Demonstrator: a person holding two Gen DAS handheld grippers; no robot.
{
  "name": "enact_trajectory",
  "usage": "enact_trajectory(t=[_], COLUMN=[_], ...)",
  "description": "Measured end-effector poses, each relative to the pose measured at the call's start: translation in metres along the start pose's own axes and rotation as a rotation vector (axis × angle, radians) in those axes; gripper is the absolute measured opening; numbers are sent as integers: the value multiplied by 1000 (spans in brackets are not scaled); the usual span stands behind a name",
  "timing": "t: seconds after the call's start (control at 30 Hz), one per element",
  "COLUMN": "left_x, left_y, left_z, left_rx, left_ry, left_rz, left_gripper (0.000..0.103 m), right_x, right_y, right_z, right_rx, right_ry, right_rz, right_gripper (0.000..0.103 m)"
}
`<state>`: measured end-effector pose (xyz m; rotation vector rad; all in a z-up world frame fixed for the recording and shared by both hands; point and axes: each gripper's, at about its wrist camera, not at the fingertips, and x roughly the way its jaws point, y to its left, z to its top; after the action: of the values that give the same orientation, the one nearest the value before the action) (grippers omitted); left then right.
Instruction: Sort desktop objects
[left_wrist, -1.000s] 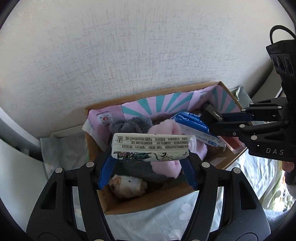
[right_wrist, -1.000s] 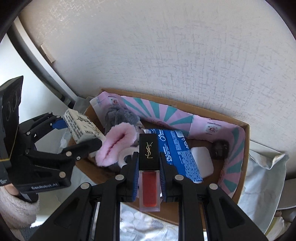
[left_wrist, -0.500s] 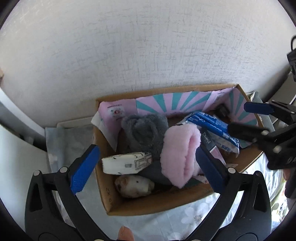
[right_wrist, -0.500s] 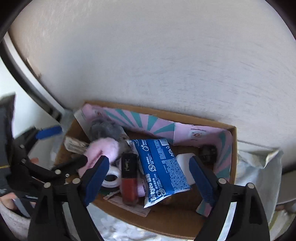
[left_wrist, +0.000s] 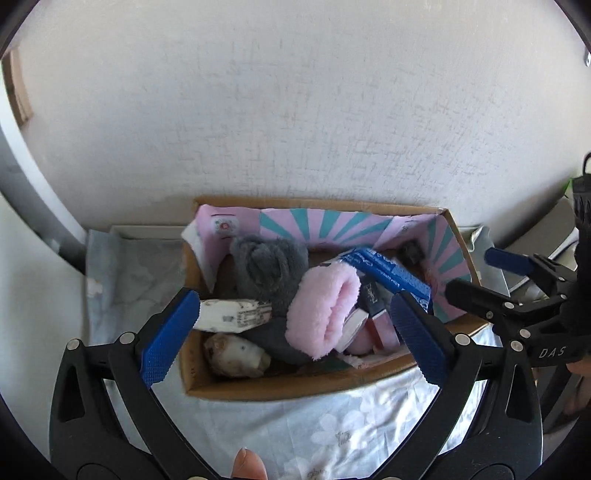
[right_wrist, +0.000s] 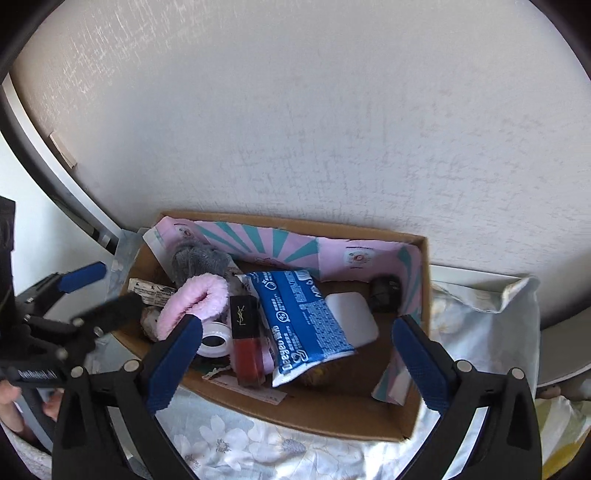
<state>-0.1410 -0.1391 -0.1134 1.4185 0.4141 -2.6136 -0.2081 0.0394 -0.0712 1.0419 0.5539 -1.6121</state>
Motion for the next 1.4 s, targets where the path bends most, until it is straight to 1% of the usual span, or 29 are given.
enact_trajectory(t=[0.07, 0.13, 0.2, 0.3, 0.37, 0.43, 0.57, 0.67, 0.7, 0.8, 0.9, 1.07, 1.4], left_x=[-7, -19, -37, -62, -79, -92, -119, -130, -131, -129, -131, -132, -131], left_y=[0, -1, -6, -14, -19, -25, -38, -42, -43, -45, -47, -50, -53], left_z=[5, 8, 9, 8, 1, -7, -30, -45, -48, -56, -61, -66, -68], left_rx=[-22, -31, -31, -43, -64, -67, -63, -88, -90, -83, -83, -84, -84], left_ry=[12, -11, -52, -90, -113, -131, -163, -181, -180, -157, -154, -158, -143], left_rz=[23, 39, 70, 99, 88, 80, 103, 87, 85, 102, 111, 158, 160], left_gripper=[103, 103, 103, 103, 103, 103, 103, 103, 103, 103, 103, 103, 103], right_x=[-8, -16, -29, -59, -76, -92, -115, -129, -131, -131, -133, -134, -134], right_y=[3, 4, 4, 7, 8, 11, 22, 30, 32, 35, 34, 33, 30], right_z=[-3, -7, -12, -20, -27, -36, -52, -64, -69, -77, -83, -89, -94], right_rx=[-2, 21, 47, 77, 107, 128, 114, 110, 108, 108, 116, 119, 123], right_ry=[16, 26, 11, -29, -43, -49, -54, -104, -117, -111, -119, -128, -130], right_rz=[-71, -106, -119, -200, -235, -238, -274, -287, -298, -282, -290, -307, -310], right_gripper=[103, 103, 103, 103, 103, 103, 103, 103, 103, 103, 103, 103, 103])
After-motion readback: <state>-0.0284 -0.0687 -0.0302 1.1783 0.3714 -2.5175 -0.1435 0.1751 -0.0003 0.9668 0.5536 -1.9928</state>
